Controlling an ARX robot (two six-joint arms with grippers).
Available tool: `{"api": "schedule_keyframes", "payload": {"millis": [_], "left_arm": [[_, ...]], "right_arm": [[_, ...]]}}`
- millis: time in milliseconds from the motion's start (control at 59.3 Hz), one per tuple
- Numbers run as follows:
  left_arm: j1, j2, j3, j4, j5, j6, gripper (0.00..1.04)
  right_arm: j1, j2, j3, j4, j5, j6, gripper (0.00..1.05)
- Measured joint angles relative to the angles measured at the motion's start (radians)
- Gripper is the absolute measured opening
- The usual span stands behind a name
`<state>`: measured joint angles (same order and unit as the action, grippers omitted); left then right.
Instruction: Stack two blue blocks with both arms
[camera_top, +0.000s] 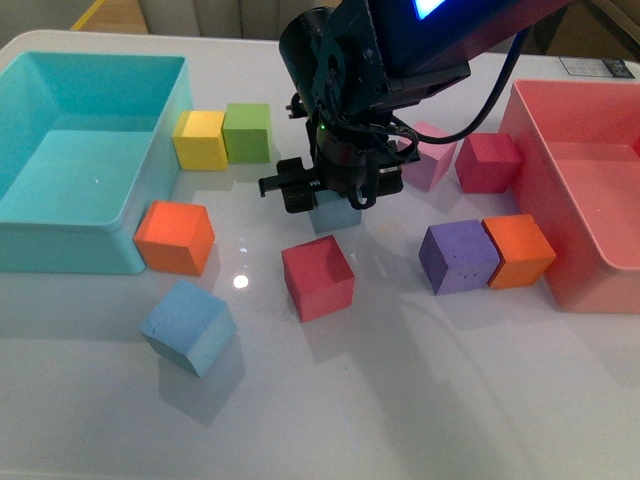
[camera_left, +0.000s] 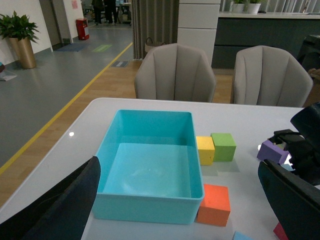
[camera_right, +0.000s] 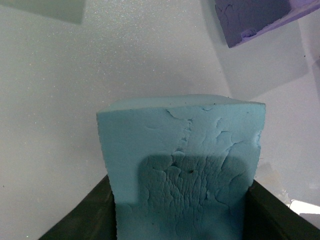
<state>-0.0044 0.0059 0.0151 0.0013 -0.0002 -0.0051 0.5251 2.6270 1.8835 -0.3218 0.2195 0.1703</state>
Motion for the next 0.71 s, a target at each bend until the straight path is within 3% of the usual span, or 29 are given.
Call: {"api": "schedule_keyframes", "payload": {"millis": [169, 219, 523, 708], "left_arm": [[0.000, 0.000, 0.000, 0.000, 0.000, 0.000, 0.96], [0.000, 0.000, 0.000, 0.000, 0.000, 0.000, 0.96], [0.000, 0.000, 0.000, 0.000, 0.000, 0.000, 0.96], [0.000, 0.000, 0.000, 0.000, 0.000, 0.000, 0.96]], "right_arm": [[0.000, -0.009, -0.058, 0.054, -0.015, 0.000, 0.94], [0.000, -0.020, -0.087, 0.072, -0.018, -0.001, 0.97], [-0.014, -0.244, -0.289, 0.228, -0.024, -0.032, 0.96], [-0.026, -0.489, -0.525, 0.396, -0.031, -0.041, 0.96]]}}
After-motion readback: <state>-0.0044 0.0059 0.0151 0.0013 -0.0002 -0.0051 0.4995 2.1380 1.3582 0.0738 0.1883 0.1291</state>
